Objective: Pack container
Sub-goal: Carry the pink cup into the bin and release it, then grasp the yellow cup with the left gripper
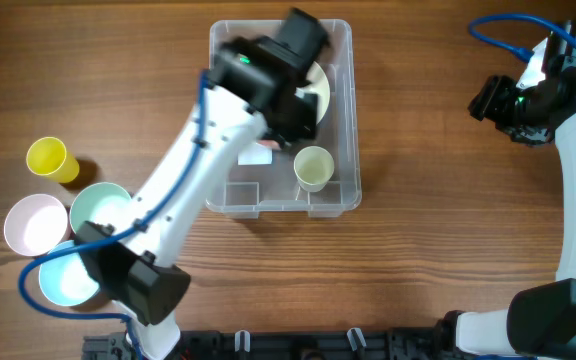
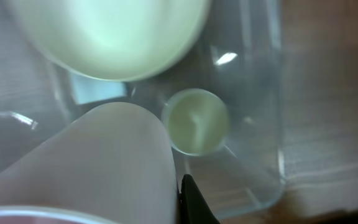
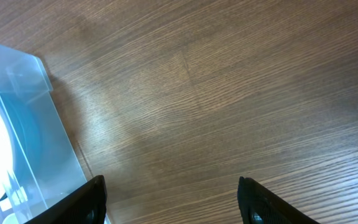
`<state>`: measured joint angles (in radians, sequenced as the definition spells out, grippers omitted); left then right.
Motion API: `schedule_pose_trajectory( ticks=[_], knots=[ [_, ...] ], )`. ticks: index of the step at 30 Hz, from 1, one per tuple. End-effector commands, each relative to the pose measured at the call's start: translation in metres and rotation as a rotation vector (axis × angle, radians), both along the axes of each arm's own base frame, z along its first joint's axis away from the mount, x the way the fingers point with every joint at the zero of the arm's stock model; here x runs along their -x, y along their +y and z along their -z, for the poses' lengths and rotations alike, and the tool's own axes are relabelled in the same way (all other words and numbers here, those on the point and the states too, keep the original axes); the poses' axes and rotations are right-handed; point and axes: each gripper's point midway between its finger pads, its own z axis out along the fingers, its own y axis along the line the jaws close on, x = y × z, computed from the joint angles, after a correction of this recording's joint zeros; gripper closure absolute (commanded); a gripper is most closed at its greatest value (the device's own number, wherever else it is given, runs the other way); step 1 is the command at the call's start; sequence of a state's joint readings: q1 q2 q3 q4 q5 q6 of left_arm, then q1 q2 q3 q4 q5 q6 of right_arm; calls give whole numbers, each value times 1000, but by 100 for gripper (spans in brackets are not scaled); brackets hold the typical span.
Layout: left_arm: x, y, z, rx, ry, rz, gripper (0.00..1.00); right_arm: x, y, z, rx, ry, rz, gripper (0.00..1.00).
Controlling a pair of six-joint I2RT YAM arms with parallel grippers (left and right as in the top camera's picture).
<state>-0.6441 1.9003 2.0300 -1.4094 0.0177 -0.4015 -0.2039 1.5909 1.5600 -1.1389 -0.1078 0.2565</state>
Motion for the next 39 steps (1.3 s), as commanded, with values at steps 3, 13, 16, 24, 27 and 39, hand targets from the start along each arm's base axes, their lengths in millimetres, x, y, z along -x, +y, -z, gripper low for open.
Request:
schedule_pose_trajectory(
  ticks=[3,13,16,24,27,39],
  knots=[
    [25,-45,26,-14,59,113,96,3,3,-7,3,-18,-15,32],
    [19,-60,79,-63,151,125,88,5,3,-6,2,-12,-16,32],
    [19,-59,81,-67,153,128,71,4,3,-7,2,-12,-16,32],
    [-32,53,-6,-140,-80,-131,71,5,3,-6,2,-12,-16,31],
    [-54,155,-51,-135,-182,-417,69,5,3,-6,2,-11,-16,31],
    [-46,407,14,-208,47,-1064,48,4,3,-7,3,-13,-18,31]
  ],
)
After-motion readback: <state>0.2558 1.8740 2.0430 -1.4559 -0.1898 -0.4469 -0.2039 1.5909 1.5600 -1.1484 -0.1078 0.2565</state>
